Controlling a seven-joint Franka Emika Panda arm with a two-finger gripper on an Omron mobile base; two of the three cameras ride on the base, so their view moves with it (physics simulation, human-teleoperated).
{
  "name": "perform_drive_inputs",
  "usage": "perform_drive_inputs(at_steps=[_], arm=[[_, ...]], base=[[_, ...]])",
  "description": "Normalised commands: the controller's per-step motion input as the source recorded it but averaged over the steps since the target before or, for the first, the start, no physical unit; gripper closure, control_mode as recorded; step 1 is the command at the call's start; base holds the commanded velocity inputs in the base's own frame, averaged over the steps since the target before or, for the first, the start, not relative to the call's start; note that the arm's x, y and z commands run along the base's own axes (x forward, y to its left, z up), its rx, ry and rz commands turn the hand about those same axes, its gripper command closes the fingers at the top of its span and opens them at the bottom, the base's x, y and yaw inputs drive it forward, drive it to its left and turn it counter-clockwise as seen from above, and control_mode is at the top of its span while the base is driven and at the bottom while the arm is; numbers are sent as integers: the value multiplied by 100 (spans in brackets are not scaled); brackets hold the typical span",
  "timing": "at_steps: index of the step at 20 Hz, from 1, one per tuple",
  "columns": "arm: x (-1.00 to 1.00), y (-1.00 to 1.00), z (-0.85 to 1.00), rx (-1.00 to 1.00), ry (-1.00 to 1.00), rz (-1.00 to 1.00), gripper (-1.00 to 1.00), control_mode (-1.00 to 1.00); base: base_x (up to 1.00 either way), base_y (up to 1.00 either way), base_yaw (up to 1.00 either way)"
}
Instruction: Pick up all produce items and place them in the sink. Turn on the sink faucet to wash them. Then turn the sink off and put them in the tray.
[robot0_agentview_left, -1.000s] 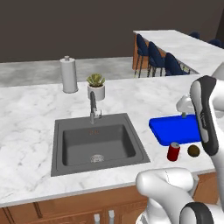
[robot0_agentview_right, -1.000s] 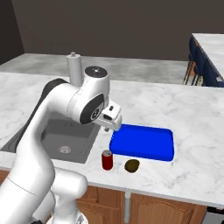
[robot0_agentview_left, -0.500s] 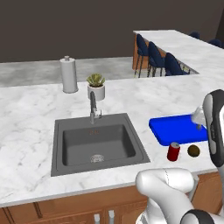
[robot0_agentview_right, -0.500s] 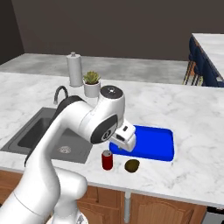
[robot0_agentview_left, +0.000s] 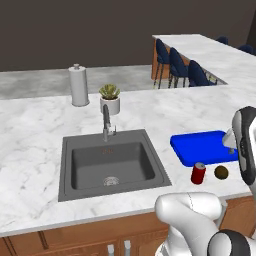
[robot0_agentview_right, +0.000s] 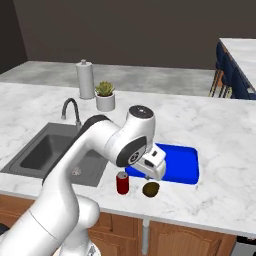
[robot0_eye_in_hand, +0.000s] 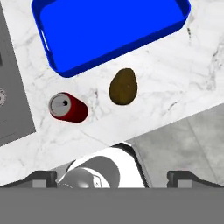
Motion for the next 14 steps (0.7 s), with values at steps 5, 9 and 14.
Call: perform_drive_inputs(at_steps=[5, 9, 14], arm=[[20, -6, -32, 0, 10, 0, -100, -100], [22, 0, -40, 0, 7, 0, -100, -100], [31, -3, -41, 0, 3, 0, -100, -100]], base=[[0, 0, 0], [0, 0, 0], [0, 0, 0]])
